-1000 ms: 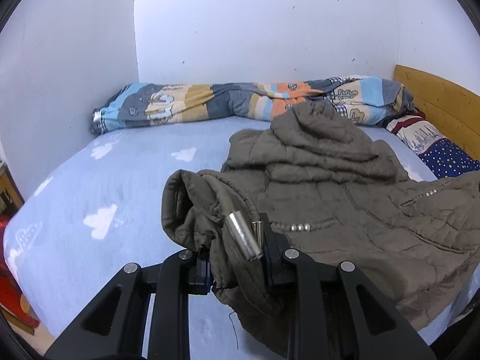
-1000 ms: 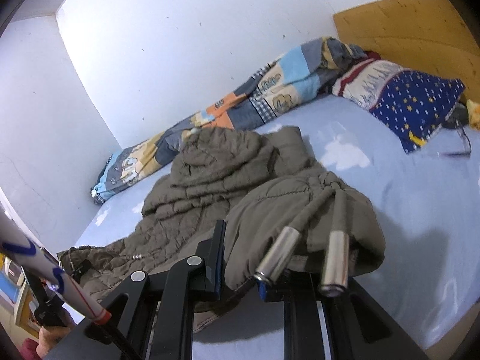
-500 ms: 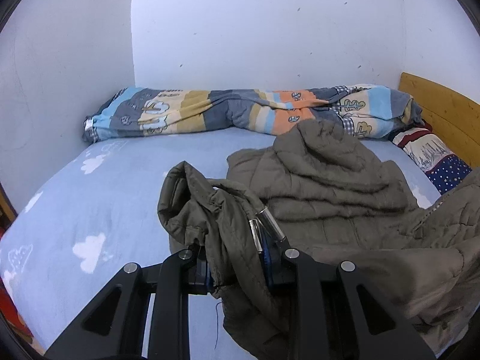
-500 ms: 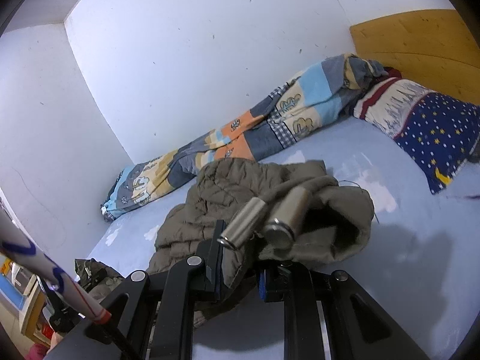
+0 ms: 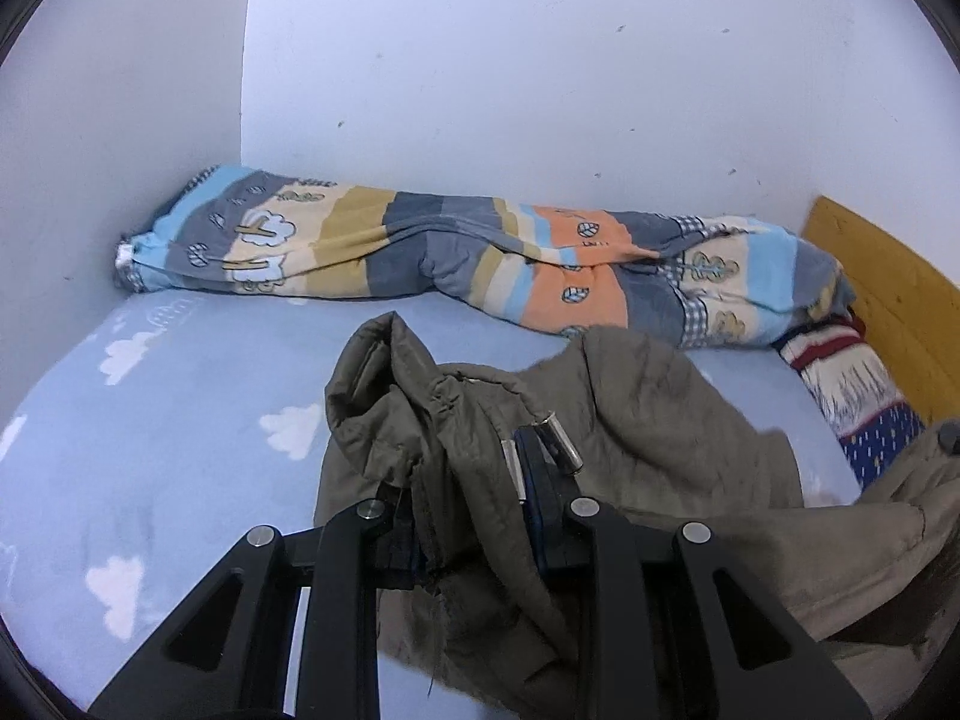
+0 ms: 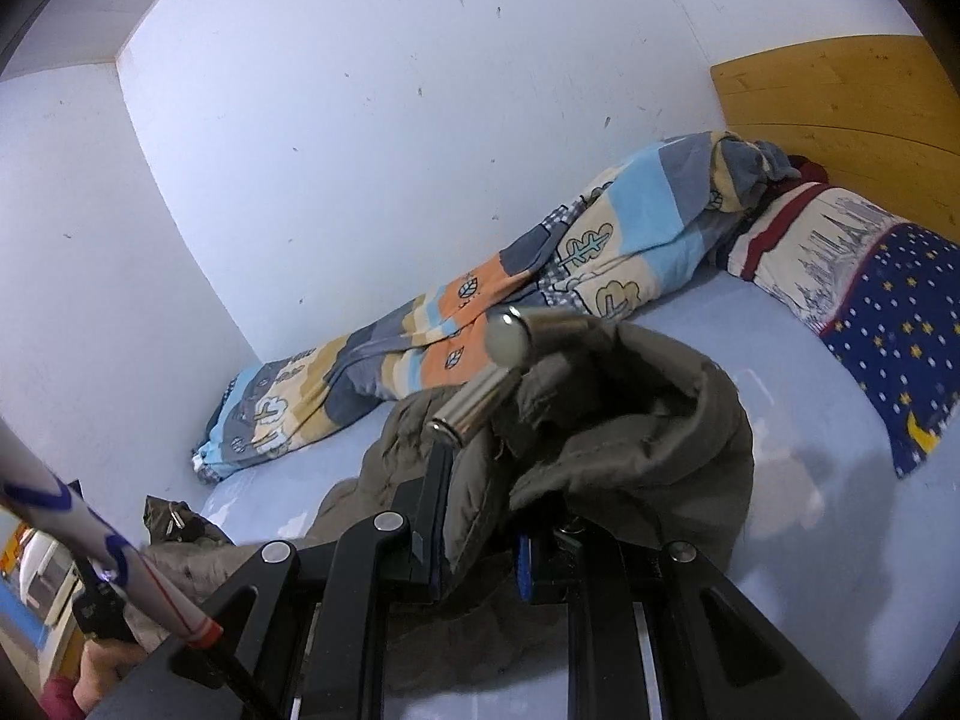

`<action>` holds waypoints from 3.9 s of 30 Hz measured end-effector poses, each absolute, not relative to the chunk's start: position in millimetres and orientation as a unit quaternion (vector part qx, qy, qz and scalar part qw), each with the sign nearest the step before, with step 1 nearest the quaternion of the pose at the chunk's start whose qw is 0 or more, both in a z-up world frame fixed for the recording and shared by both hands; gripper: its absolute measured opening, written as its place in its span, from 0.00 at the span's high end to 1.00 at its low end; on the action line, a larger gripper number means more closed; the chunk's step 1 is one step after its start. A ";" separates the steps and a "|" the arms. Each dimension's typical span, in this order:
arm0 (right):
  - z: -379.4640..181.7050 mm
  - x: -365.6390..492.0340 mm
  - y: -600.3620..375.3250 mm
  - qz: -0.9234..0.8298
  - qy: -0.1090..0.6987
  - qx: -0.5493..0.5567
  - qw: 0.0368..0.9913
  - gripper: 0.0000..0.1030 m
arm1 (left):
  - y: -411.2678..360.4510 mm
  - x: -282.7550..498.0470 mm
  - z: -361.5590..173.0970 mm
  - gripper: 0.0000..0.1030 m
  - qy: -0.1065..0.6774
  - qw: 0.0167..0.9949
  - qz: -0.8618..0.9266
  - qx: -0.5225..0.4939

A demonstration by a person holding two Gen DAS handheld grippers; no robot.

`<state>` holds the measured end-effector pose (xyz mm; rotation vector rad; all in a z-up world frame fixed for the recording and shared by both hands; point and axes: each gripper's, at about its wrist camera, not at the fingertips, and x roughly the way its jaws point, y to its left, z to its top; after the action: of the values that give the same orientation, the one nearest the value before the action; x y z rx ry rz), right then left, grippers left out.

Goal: Fold large clothes

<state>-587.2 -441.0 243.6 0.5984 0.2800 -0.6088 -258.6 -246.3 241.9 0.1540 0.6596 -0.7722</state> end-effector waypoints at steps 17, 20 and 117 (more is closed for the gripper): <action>147.3 -451.9 -622.8 -0.360 0.215 0.355 0.836 0.83 | -288.7 -108.2 225.2 0.52 0.412 0.807 -0.420 -0.050; 121.9 -433.0 -645.1 -0.378 0.235 0.369 0.816 0.82 | -281.5 -106.9 233.4 0.52 0.387 0.826 -0.408 -0.030; 95.5 -548.1 -534.0 -0.346 0.297 0.448 0.770 0.55 | -217.5 -172.2 94.4 0.34 0.531 0.808 -0.252 0.048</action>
<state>-548.1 -534.0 95.5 0.9711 0.6434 -0.7498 -172.2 -217.5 94.4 0.1020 1.1356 -0.5382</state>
